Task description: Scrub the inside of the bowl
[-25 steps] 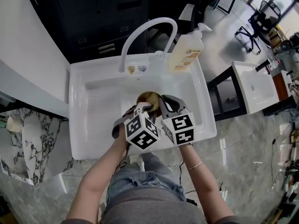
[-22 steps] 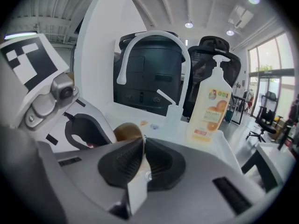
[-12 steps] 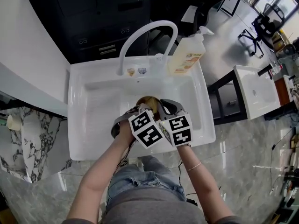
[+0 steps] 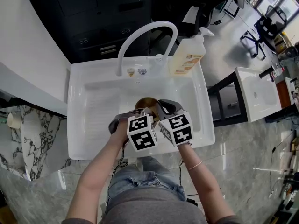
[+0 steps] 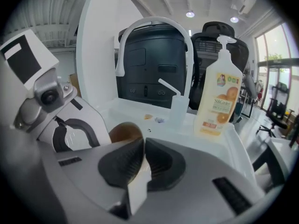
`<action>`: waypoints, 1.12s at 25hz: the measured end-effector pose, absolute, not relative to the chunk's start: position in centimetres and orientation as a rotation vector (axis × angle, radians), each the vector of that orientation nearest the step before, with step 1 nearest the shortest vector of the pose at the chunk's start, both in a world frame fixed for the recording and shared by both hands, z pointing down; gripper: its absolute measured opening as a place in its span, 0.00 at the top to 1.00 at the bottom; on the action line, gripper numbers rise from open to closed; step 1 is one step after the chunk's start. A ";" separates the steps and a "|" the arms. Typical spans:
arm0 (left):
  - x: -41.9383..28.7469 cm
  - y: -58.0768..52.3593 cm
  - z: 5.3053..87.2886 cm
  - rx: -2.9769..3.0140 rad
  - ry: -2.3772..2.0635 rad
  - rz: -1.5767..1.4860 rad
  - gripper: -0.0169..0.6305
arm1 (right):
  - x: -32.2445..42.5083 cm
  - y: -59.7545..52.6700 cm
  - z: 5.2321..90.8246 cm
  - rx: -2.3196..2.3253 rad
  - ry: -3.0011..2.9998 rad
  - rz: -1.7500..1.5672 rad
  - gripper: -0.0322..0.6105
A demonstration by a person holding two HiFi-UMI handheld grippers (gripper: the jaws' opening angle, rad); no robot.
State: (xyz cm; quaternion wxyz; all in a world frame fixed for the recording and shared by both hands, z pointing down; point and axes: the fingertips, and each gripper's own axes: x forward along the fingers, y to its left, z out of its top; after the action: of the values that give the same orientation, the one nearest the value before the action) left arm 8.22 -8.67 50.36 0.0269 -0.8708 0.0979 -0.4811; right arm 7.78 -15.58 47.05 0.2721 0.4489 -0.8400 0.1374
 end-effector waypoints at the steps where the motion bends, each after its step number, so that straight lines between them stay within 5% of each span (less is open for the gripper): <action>1: 8.3 -8.5 50.5 -2.683 0.298 -1.489 0.91 | 7.6 -15.6 47.1 1.198 -2.261 0.366 0.91; 28: 5.2 -4.6 47.0 -2.949 0.112 -1.369 0.91 | 8.1 -16.4 47.8 1.232 -2.280 0.470 0.91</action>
State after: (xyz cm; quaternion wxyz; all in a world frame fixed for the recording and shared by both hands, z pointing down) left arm 5.22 -4.62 46.97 -0.0557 -0.9050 0.0343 -0.4202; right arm 8.12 -16.40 47.84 0.2512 0.4529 -0.8378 0.1728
